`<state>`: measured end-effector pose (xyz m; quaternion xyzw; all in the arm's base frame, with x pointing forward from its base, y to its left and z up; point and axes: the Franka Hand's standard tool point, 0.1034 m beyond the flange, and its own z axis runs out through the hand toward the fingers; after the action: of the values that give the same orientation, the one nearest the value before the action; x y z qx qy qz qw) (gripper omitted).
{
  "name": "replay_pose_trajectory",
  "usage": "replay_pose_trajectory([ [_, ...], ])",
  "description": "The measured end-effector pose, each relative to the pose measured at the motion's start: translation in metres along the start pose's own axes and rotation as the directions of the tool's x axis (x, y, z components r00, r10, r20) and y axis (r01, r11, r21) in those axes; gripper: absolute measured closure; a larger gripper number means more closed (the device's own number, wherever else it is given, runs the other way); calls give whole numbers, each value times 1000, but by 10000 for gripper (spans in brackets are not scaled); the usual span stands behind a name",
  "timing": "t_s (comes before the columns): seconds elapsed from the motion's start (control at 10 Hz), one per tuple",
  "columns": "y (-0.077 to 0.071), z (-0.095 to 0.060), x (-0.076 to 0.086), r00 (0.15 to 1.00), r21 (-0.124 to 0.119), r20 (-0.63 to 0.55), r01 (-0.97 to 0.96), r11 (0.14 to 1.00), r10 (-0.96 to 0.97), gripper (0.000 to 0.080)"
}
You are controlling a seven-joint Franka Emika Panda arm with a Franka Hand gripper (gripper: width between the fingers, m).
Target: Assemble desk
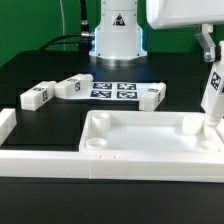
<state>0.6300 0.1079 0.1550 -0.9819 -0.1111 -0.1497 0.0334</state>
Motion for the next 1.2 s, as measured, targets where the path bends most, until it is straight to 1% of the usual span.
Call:
replay_pose_trajectory([
  [0.1,1,1,0,1000,0,1,5,1000,-5,509],
  [0.2,5,7,-2,1000,0,5,24,1000,-24,509],
  [0.3,6,12,0,1000,1,-5,19,1000,-19,509],
  [0.4,2,13,3,1000,3,-10,23,1000,-23,509],
  [0.5,3,9,11,996,-4,-84,21,1000,-21,509],
  [0.6,2,12,6,998,-3,-67,21,1000,-21,509],
  [0.8,2,12,6,997,-3,-68,21,1000,-21,509],
  [1.0,3,18,5,998,-1,-66,19,1000,-19,509],
  [1.2,8,23,3,998,-3,-61,21,1000,-21,509],
])
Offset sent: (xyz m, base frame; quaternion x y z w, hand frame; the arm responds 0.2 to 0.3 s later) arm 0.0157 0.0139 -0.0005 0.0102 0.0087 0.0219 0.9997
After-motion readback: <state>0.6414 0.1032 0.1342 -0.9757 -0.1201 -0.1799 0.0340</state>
